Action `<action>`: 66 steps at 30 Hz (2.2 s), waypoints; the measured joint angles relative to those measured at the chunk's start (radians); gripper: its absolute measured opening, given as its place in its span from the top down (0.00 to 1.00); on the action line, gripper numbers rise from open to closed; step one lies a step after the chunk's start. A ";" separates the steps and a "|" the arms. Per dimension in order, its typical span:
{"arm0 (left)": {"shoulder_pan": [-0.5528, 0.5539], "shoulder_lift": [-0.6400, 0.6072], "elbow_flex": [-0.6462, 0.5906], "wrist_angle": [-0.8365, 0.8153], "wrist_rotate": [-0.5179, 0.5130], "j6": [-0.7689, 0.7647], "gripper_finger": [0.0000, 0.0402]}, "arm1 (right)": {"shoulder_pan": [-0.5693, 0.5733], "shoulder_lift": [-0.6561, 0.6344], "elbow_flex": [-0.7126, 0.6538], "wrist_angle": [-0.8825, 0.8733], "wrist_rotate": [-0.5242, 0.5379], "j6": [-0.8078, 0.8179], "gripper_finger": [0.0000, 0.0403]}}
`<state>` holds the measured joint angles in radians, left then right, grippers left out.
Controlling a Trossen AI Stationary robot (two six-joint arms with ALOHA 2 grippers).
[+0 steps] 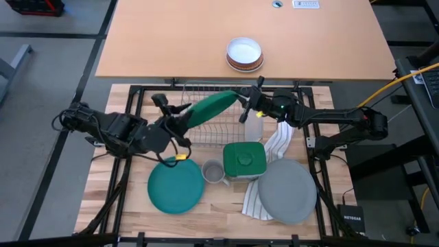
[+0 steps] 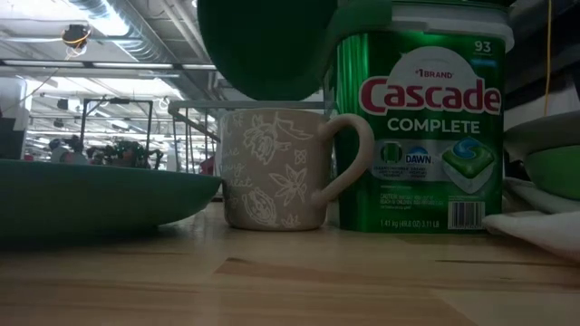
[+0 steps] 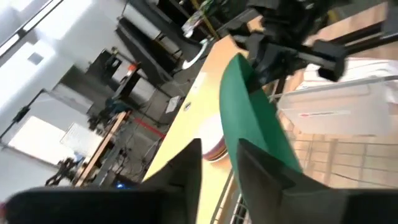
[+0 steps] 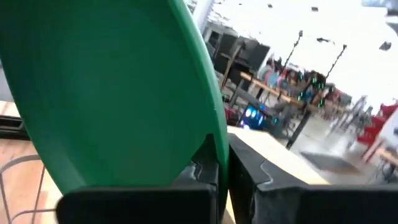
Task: Sort dishes
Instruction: Put the green plate in the dish rack
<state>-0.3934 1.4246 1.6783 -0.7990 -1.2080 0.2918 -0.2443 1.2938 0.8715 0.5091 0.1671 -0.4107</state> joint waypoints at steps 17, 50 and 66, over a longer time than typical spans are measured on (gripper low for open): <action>-0.166 0.000 0.000 -0.124 0.039 -0.317 0.61 | 0.002 -0.001 0.000 0.013 -0.173 -0.567 0.97; -0.175 -0.001 -0.068 -0.357 0.037 -0.677 0.61 | 0.002 0.046 0.131 0.042 -0.584 -1.012 0.97; -0.175 -0.001 -0.068 -0.421 0.037 -0.683 0.61 | -0.119 0.353 0.513 -0.291 -0.527 -1.056 0.97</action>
<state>-0.5686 1.4231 1.6100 -1.2199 -1.1706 -0.3915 -0.3629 1.6465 1.3841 0.2184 -0.3599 -1.4666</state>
